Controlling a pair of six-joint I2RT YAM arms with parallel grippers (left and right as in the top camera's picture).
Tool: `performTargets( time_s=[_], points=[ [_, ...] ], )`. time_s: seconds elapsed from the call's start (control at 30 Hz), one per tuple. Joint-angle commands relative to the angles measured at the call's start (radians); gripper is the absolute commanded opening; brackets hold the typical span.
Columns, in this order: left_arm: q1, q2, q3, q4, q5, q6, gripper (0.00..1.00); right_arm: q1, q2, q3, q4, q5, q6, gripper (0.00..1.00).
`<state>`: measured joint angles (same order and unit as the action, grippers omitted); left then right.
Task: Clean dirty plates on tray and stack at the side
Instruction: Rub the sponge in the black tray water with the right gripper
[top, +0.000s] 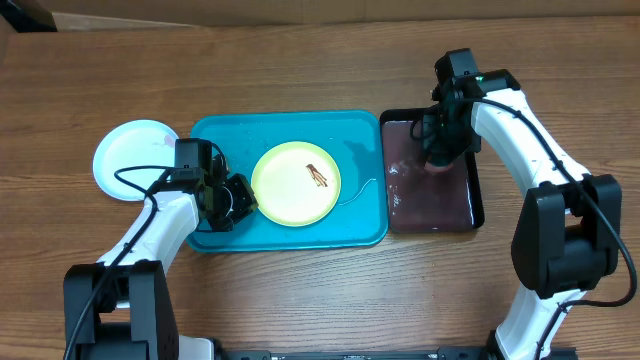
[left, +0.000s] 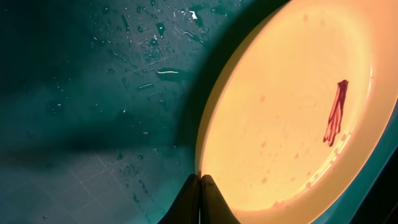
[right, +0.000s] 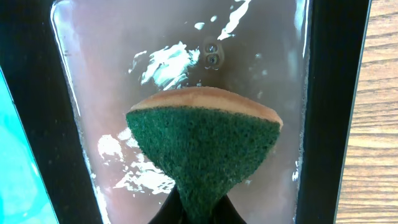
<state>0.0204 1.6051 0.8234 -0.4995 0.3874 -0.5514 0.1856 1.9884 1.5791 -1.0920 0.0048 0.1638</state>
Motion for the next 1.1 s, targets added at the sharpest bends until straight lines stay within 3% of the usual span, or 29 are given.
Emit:
performTargets(
  time_s=[0.0, 0.07, 0.13, 0.67, 0.83, 1.07],
  points=[
    [-0.013, 0.005, -0.006, 0.004, -0.007, -0.003, 0.04, 0.003, -0.033, 0.011, 0.002, 0.002, -0.004, 0.1],
    [-0.022, 0.005, -0.006, 0.005, -0.011, -0.003, 0.04, 0.003, -0.033, 0.011, 0.0, 0.002, -0.004, 0.11],
    [-0.035, 0.005, -0.006, 0.006, -0.021, -0.003, 0.04, 0.003, -0.033, 0.011, -0.007, 0.002, -0.004, 0.04],
    [-0.055, 0.005, -0.006, 0.014, -0.051, -0.014, 0.04, 0.003, -0.034, 0.054, -0.039, 0.002, -0.035, 0.04],
    [-0.055, 0.007, -0.006, 0.011, -0.08, -0.014, 0.22, 0.003, -0.034, 0.129, -0.093, 0.001, -0.038, 0.04],
    [-0.055, 0.06, -0.006, 0.034, -0.083, -0.014, 0.24, 0.004, -0.034, 0.131, -0.108, 0.002, -0.038, 0.04]
  ],
)
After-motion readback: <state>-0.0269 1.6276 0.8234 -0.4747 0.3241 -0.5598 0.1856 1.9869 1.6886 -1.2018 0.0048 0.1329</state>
